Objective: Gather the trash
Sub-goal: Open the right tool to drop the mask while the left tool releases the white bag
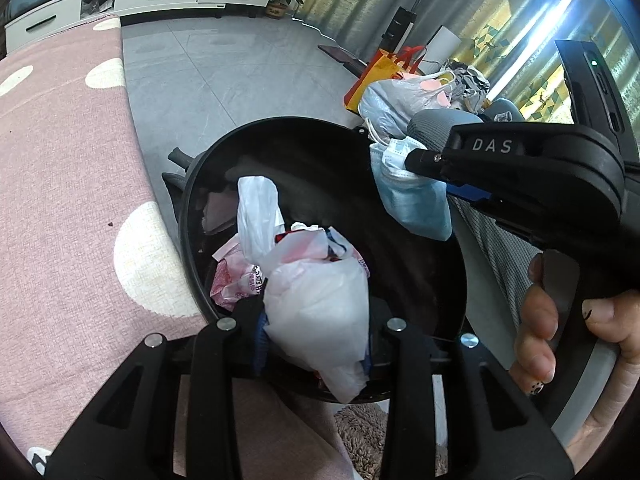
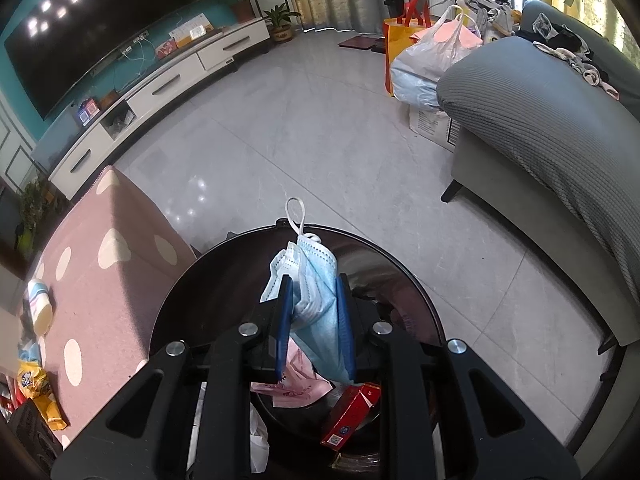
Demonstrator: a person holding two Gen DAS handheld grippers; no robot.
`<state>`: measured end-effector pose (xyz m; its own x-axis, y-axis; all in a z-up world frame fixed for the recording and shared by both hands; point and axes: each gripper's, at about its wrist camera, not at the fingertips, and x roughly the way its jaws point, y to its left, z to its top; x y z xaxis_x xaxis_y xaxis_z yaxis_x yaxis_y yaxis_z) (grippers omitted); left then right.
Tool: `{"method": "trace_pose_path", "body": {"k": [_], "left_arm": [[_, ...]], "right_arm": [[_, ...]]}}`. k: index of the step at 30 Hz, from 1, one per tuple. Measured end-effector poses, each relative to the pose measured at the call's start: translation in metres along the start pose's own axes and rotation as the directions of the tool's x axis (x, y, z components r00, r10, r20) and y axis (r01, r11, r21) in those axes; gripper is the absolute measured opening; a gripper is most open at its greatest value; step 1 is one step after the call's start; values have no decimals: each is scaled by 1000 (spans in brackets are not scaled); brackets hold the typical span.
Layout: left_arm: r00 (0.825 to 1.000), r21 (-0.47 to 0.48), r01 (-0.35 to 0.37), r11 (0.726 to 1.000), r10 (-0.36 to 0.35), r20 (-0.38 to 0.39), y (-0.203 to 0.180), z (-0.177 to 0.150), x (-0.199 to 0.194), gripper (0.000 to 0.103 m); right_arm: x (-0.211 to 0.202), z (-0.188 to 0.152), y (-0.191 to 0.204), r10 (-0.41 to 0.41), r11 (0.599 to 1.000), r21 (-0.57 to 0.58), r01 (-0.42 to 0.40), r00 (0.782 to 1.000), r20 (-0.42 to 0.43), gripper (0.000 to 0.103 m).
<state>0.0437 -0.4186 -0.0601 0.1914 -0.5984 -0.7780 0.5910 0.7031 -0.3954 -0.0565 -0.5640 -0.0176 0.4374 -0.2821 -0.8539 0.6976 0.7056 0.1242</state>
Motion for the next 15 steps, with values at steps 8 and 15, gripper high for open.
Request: {"method": "trace_pose_path", "body": {"k": [8,15], "left_arm": [[1000,-1,14,1000,-14,0,0,-1,0,37],[1000,-6,23,1000,-23,18,0,-1,-8,51]], "right_arm": [[2,0,-1,-9,1000,-6,9,1000,-9,28],[-4,0,-5,8,1000,19,-8,1000,14,49]]}}
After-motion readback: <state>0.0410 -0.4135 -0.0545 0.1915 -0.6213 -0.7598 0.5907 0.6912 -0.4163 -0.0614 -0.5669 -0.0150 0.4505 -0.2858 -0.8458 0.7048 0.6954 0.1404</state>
